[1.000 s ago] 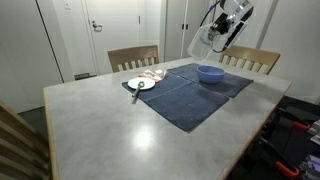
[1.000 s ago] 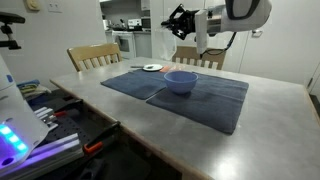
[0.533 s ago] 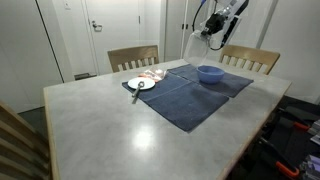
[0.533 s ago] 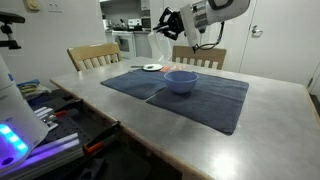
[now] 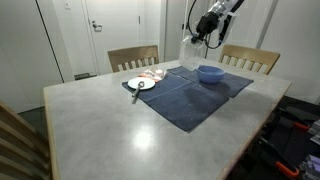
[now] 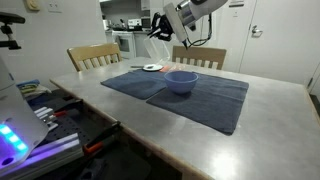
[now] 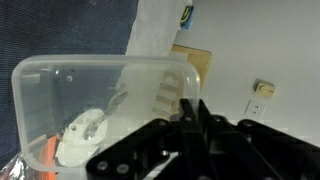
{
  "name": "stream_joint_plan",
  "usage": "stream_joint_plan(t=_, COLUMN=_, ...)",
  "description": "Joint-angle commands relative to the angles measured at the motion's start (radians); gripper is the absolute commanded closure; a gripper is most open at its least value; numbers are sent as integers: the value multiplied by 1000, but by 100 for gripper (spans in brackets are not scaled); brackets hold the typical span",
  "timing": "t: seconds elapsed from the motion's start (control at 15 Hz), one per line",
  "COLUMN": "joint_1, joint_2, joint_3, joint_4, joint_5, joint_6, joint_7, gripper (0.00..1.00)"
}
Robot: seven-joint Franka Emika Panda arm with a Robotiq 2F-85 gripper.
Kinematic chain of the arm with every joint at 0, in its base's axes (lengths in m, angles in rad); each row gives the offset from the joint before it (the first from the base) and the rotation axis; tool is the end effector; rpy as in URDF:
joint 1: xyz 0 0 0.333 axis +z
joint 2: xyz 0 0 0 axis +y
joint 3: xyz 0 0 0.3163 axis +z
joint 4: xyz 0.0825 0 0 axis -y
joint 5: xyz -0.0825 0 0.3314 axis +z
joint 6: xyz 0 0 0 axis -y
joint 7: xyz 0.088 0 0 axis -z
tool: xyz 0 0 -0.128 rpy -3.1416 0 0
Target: Pour the things in the lunchbox into the bowl
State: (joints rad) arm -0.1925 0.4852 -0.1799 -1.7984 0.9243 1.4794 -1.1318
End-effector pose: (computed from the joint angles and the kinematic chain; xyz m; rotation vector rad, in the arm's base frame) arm 0.5335 -0.0830 0.3032 -2.0044 -0.4364 -0.0283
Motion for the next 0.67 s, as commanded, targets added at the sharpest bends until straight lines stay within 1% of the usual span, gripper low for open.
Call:
stream_joint_plan(t=0.0, joint_1=39, joint_2=-87, joint_3=23, joint_4=-102, joint_5=-41, joint_6=153, joint_7=68, gripper=98)
stream_joint_plan(t=0.27, joint_1=81, joint_2=-124, joint_3=53, joint_4=-156, joint_5=-75, joint_6=300, joint_7=173, gripper=98)
stream_joint_plan(t=0.6, joint_1=131, joint_2=-139, joint_3=111, joint_4=-196, joint_5=-106, joint_6=444, joint_7=313, gripper=98)
